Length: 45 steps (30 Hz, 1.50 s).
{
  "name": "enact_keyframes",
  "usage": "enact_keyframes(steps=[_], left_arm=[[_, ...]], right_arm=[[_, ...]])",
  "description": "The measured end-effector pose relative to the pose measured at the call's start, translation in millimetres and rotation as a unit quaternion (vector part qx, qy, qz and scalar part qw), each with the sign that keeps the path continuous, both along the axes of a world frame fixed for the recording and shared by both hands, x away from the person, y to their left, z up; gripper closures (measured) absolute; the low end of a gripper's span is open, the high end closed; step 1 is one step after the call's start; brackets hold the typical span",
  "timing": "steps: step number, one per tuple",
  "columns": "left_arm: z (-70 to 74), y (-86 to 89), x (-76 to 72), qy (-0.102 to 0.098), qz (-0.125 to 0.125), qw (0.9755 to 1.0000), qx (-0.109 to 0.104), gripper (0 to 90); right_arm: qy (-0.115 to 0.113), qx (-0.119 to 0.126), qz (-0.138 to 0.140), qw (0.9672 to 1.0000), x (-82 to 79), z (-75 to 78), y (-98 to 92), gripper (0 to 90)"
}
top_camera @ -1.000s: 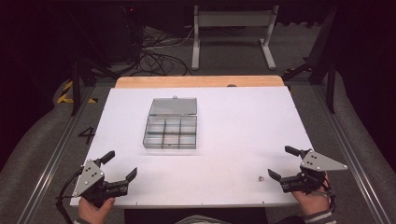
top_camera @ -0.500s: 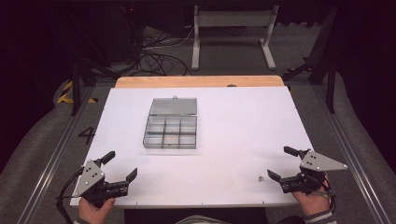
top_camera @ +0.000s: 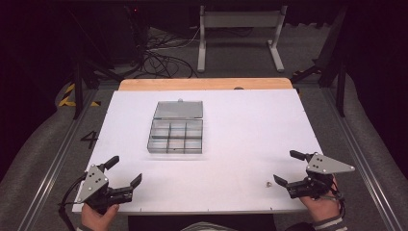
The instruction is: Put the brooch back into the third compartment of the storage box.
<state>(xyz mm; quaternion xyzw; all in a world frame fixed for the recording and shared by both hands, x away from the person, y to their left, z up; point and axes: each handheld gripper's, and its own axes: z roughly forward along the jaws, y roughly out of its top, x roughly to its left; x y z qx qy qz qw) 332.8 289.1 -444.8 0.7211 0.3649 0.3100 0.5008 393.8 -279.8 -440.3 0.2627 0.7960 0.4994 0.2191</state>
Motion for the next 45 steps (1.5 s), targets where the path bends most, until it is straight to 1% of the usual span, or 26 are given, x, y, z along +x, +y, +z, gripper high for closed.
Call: enact_keyframes(steps=[5,6,11,15,17,18,19,21,25,31,34,35,38,41,42,43,45], left_arm=[[-1.0,-1.5,1.5,0.005,0.001,1.0,0.003,8.0],[-1.1,-1.8,1.7,0.005,0.001,1.0,0.004,8.0],[-1.4,-1.7,2.1,0.006,-0.001,1.0,0.005,7.9],[-1.5,-1.8,2.0,0.006,0.001,1.0,0.005,7.8],[-1.6,-1.8,2.1,0.006,0.001,1.0,0.004,7.8],[-1.5,-1.5,2.4,0.005,0.0,1.0,0.007,7.8],[-1.9,-2.2,2.2,0.008,0.001,1.0,0.002,7.8],[-2.0,-2.2,2.4,0.009,0.001,1.0,0.003,7.8],[-2.1,-2.2,2.7,0.009,0.001,1.0,0.004,7.8],[-2.5,-2.6,2.9,0.011,-0.001,0.9999,0.002,7.8],[-2.4,-2.6,2.9,0.011,-0.002,0.9999,0.002,7.7],[-2.4,-2.6,2.8,0.011,-0.001,0.9999,0.003,7.7],[-2.4,-2.5,2.8,0.011,-0.002,0.9999,0.003,7.7],[-2.6,-2.5,3.0,0.012,-0.001,0.9999,0.002,7.7],[-2.5,-2.5,2.9,0.012,-0.001,0.9999,0.003,7.7],[-2.5,-2.6,2.9,0.012,-0.002,0.9999,0.003,7.7],[-2.4,-2.8,2.7,0.012,-0.002,0.9999,0.004,7.7]], right_arm=[[0.0,-0.004,0.007,1.0,3.0,4.9,4.0,1.9],[0.004,-0.003,0.012,0.9999,5.0,6.2,6.1,1.8],[0.01,-0.007,0.018,0.9998,8.5,7.9,10.8,1.8],[0.009,-0.011,0.026,0.9996,14.3,12.4,15.6,1.3],[0.012,-0.01,0.028,0.9995,15.5,13.3,16.8,1.0],[0.015,-0.013,0.032,0.9993,19.2,14.5,19.5,0.6],[0.015,-0.013,0.032,0.9993,19.2,14.5,19.5,0.6],[0.016,-0.016,0.038,0.999,23.1,16.4,24.4,0.6],[0.018,-0.02,0.045,0.9986,26.2,18.7,30.4,0.5],[0.025,-0.022,0.049,0.9982,29.6,19.7,33.4,0.5],[0.034,-0.026,0.055,0.9976,31.6,21.1,35.9,0.5],[0.034,-0.026,0.055,0.9976,31.6,21.1,35.9,0.5],[0.047,-0.029,0.059,0.9967,32.6,21.6,37.6,0.8],[0.057,-0.031,0.063,0.9959,31.9,22.5,37.7,3.4],[0.067,-0.034,0.065,0.995,31.8,23.2,37.6,5.4],[0.067,-0.034,0.065,0.995,31.8,23.2,37.6,5.4],[0.076,-0.043,0.067,0.9939,32.1,24.0,37.6,8.0]])
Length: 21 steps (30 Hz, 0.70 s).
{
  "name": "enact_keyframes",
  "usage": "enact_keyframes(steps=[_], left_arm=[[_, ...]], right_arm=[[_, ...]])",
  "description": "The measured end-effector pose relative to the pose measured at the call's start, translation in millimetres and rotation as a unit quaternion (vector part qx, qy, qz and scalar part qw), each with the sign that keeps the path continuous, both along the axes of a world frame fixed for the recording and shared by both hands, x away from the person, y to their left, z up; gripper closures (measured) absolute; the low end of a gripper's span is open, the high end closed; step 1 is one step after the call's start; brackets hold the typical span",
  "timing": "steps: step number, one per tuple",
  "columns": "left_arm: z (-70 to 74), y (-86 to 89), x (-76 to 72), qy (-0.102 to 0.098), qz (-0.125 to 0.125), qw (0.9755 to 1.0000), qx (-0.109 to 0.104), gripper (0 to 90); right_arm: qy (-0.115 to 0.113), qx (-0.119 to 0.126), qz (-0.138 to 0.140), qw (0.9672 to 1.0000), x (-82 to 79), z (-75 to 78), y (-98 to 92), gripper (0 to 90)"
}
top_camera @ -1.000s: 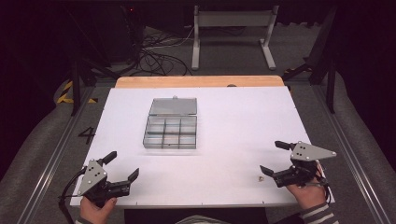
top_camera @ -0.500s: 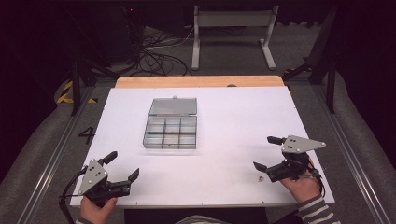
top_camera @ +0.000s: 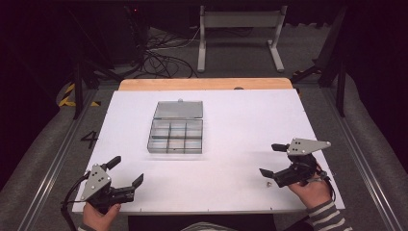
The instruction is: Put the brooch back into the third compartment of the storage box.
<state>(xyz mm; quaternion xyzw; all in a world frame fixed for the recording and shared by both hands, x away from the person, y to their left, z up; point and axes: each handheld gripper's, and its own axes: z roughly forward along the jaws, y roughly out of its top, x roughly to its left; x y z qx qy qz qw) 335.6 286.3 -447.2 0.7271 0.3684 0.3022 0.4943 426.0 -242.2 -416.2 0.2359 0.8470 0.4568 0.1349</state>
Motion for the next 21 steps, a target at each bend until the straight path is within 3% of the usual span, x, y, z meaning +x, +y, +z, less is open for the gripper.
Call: enact_keyframes(steps=[9,12,21], left_arm=[[0.2,0.4,0.0,-0.002,0.0,1.0,0.001,7.7],[0.2,0.4,0.0,-0.002,0.0,1.0,0.001,7.7],[0.0,-0.2,-0.2,0.0,0.0,1.0,-0.001,7.7]], right_arm=[[0.032,-0.048,-0.002,0.9984,1.9,-2.6,1.3,19.2],[0.05,-0.066,0.005,0.9966,2.9,-5.8,3.4,23.2],[0.071,-0.11,0.009,0.9913,4.4,-9.5,8.3,28.2]])
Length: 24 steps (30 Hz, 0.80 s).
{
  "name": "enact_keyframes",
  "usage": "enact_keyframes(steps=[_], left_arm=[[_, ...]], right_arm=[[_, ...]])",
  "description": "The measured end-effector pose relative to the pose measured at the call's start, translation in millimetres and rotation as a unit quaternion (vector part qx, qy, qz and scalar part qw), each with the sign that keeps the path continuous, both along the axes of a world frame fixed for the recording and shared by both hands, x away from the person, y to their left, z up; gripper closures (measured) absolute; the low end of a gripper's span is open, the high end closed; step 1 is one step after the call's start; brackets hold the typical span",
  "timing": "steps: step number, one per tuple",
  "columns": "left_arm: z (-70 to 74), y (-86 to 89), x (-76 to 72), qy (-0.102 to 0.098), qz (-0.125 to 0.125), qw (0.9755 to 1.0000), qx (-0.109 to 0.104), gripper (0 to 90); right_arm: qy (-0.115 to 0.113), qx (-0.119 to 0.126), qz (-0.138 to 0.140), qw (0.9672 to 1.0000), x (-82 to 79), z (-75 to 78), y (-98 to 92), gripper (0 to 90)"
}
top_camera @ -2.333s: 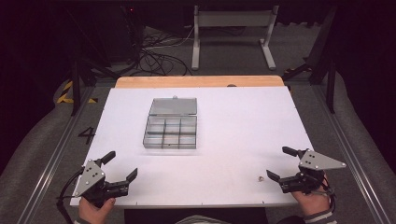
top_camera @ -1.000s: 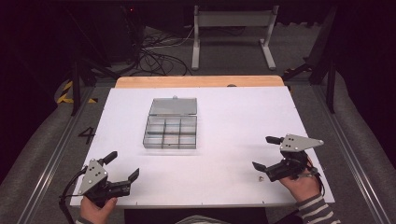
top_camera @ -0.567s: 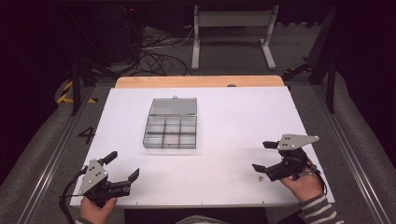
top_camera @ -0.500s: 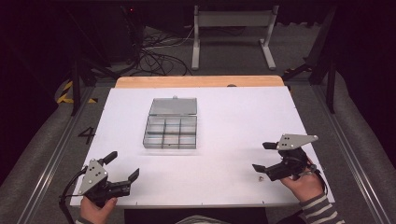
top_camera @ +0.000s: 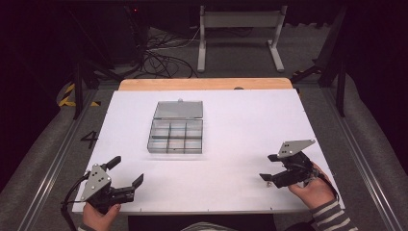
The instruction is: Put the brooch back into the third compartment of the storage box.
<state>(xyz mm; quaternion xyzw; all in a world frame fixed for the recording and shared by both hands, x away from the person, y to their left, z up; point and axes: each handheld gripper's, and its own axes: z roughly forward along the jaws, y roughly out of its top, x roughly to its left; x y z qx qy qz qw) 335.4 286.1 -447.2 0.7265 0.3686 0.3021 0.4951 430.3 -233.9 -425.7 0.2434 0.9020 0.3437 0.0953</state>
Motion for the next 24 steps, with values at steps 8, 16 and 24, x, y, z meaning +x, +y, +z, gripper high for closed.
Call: enact_keyframes(steps=[8,16,24], left_arm=[[0.0,0.1,0.0,0.0,0.0,1.0,0.0,7.7],[0.2,0.4,0.0,-0.001,0.0,1.0,0.002,7.8],[0.3,0.4,-0.2,-0.001,-0.001,1.0,0.003,7.7]], right_arm=[[0.023,-0.038,0.007,0.999,2.5,-6.3,4.4,32.5],[0.035,-0.078,0.005,0.9963,2.7,-10.4,9.4,35.8],[0.051,-0.105,0.007,0.9931,2.3,-14.0,12.0,40.1]])
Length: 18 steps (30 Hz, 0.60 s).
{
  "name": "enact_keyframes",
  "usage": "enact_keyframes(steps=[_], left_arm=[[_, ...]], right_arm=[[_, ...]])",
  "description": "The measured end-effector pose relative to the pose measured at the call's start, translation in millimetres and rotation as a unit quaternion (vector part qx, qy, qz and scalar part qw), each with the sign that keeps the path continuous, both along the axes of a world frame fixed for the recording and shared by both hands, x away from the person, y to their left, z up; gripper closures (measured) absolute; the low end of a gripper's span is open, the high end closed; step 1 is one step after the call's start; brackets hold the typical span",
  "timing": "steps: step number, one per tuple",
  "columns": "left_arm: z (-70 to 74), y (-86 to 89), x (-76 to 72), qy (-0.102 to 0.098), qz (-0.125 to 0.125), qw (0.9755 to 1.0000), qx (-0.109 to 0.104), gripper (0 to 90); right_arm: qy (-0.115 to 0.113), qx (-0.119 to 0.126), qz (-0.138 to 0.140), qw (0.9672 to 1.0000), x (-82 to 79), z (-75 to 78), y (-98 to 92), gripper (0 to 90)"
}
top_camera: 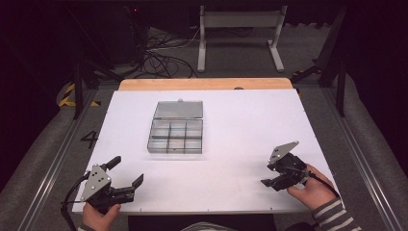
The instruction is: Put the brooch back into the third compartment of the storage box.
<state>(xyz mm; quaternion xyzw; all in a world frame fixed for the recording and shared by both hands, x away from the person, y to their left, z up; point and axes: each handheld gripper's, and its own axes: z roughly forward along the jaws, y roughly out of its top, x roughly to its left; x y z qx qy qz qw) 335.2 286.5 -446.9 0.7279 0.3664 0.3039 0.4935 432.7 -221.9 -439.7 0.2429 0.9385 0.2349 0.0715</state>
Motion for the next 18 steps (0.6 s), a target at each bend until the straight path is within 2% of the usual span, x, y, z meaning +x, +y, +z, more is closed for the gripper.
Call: enact_keyframes(steps=[18], left_arm=[[-0.1,-0.4,0.0,0.002,-0.001,1.0,0.0,7.7]], right_arm=[[0.039,-0.049,0.019,0.9979,-1.9,-6.8,6.5,46.9]])
